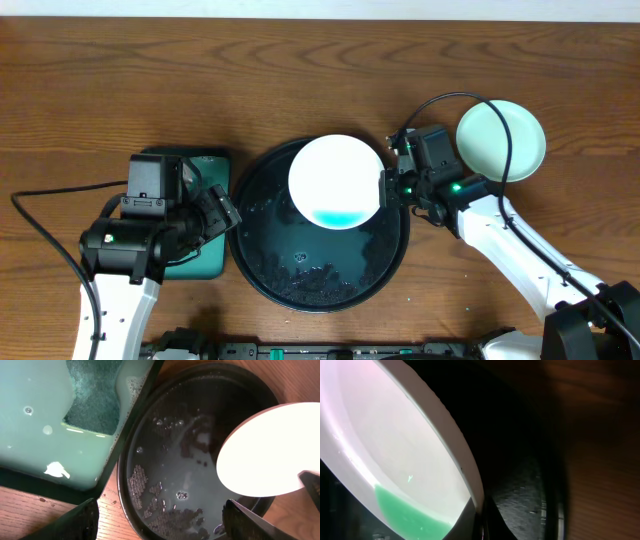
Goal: Clean dirty plates on tray and stack at the side
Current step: 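Carry the white plate over the black tray toward the right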
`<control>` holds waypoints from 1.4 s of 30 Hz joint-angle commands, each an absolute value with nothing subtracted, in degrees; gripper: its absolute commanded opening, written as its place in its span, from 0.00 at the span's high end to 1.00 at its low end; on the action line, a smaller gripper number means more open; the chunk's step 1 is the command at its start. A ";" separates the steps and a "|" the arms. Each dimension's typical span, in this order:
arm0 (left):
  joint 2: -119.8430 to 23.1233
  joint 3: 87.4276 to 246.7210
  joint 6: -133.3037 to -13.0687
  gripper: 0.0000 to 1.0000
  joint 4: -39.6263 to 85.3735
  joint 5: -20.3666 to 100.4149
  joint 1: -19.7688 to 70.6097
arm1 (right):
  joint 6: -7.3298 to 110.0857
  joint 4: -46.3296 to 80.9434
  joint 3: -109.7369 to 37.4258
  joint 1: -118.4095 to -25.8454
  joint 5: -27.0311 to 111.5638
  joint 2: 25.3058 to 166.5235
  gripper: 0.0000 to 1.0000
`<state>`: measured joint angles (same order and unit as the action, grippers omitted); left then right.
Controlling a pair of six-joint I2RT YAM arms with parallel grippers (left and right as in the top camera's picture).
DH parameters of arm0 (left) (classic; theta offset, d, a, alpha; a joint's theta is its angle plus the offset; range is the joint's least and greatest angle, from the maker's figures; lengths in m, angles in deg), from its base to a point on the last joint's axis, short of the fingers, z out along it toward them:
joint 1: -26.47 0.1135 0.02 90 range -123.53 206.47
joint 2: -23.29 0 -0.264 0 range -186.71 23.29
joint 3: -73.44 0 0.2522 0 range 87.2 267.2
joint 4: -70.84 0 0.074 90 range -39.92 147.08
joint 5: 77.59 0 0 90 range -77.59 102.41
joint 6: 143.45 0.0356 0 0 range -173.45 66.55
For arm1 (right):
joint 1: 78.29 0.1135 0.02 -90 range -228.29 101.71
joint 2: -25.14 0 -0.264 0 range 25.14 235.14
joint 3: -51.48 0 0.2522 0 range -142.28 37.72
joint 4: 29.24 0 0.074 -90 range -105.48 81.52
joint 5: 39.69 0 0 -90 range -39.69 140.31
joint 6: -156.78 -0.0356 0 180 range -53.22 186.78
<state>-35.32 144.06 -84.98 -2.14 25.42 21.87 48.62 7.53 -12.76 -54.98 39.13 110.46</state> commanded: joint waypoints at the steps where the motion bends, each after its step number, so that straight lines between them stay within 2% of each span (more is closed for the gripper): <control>1: -36.20 143.51 -85.04 0.21 -2.45 25.25 22.00 | 52.36 9.45 -17.61 -52.55 46.91 109.61 0.99; 9: -37.42 143.34 -85.02 0.21 -2.47 25.25 22.00 | 57.28 18.63 -28.49 -47.66 57.62 109.56 0.99; 18: -37.44 142.86 -85.02 0.20 -2.51 25.25 22.00 | 62.70 26.80 -37.92 -41.19 77.55 109.35 0.99; 34: -37.44 142.86 -85.02 0.21 -2.60 25.25 22.00 | 72.43 28.44 -39.47 -15.31 130.34 109.37 0.99; 42: -37.49 142.86 -85.02 0.21 -2.71 25.25 22.00 | 76.32 28.44 -39.47 -7.68 137.53 109.37 0.99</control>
